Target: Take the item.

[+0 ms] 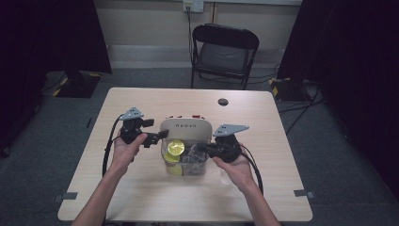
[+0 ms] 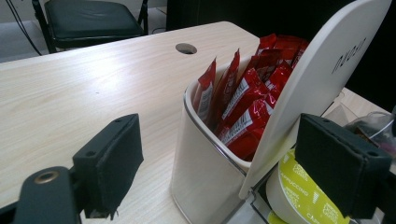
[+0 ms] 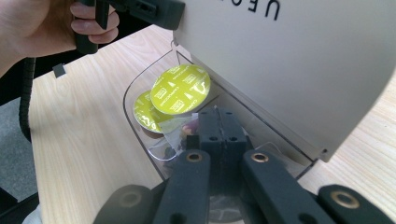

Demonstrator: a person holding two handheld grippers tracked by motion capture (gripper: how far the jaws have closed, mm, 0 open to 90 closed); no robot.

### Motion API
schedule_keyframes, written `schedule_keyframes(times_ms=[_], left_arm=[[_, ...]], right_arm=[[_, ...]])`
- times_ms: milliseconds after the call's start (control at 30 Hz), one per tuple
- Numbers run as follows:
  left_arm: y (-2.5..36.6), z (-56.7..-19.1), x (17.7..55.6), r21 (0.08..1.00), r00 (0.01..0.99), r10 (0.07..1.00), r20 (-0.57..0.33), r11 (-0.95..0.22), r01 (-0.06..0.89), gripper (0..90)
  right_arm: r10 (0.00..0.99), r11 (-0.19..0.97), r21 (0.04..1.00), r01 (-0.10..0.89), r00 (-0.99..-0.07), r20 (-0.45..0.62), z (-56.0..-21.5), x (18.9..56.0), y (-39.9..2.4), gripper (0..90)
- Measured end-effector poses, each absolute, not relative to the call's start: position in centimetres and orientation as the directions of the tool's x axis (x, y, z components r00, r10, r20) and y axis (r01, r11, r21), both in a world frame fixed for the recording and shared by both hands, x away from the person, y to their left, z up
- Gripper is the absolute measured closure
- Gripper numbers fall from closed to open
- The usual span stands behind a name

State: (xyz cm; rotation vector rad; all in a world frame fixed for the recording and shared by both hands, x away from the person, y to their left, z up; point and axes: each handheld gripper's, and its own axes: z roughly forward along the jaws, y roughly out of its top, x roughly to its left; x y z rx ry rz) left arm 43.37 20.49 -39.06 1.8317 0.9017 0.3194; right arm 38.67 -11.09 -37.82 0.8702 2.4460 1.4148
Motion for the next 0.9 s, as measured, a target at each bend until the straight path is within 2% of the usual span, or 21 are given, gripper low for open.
schedule_keyframes(times_ms=[900], left_arm=[[20.7, -39.1, 43.4, 0.878, 0.681, 0.707, -0.19, -0.189, 0.441, 14.9]], right_arm=[[0.62, 0.318, 0.86, 0.399, -0.774, 0.13, -36.8, 36.9, -15.3, 90.0]])
